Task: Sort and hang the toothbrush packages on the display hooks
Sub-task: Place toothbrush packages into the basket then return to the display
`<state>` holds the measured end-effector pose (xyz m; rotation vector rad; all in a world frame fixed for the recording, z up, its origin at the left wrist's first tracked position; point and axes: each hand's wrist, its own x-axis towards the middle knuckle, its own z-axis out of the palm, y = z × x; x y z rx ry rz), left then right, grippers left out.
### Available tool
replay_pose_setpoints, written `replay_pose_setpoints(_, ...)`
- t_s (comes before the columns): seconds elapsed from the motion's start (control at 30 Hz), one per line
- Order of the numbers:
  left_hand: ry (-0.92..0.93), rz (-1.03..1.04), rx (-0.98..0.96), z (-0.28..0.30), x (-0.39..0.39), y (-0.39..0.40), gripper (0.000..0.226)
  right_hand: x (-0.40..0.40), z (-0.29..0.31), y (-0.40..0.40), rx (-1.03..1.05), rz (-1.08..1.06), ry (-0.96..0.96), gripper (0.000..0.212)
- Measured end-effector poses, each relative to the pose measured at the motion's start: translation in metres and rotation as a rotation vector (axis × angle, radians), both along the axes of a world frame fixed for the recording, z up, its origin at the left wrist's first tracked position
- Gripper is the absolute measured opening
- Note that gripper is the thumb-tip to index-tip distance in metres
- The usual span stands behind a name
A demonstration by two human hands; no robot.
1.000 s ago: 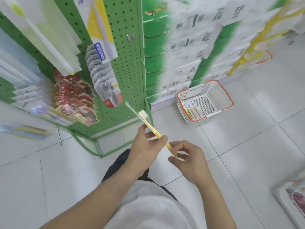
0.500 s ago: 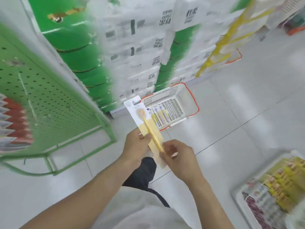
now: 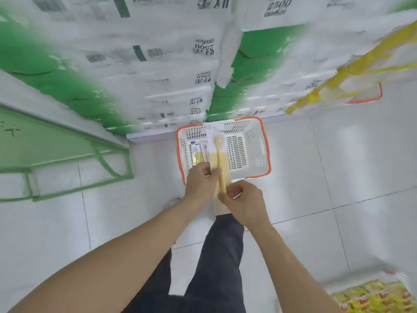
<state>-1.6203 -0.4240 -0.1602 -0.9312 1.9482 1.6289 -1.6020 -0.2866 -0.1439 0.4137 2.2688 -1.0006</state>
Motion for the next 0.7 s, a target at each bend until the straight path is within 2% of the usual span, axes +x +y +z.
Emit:
replay_pose_setpoints(0.2,-0.165,0.043,0.020,-0.188,-0.053,0.059,0.040,-0.073,-0.196,0.049,-0.002,0.131,-0.174,0.020)
replay_pose_setpoints(0.33,-0.153,0.056,0.036,-0.300,-0.073,0.082,0.045,-0.111,-0.318,0.079,0.036,0.212,-0.225,0.015)
replay_pose_setpoints(0.5,-0.045,-0.102,-0.111,-0.395,-0.064,0.091,0.045,-0.138,-0.432,0.101,0.086,0.134,-0.335,0.014)
replay_pose_setpoints(0.67,-0.140,-0.242,-0.206,-0.465,-0.041,0.088,0.029,-0.154,-0.526,0.100,0.218,0.180,-0.261,0.008)
replay_pose_setpoints(0.7,-0.155,-0.255,-0.236,-0.477,-0.039,0.087,0.027,-0.155,-0.545,0.099,0.250,0.195,-0.234,0.013)
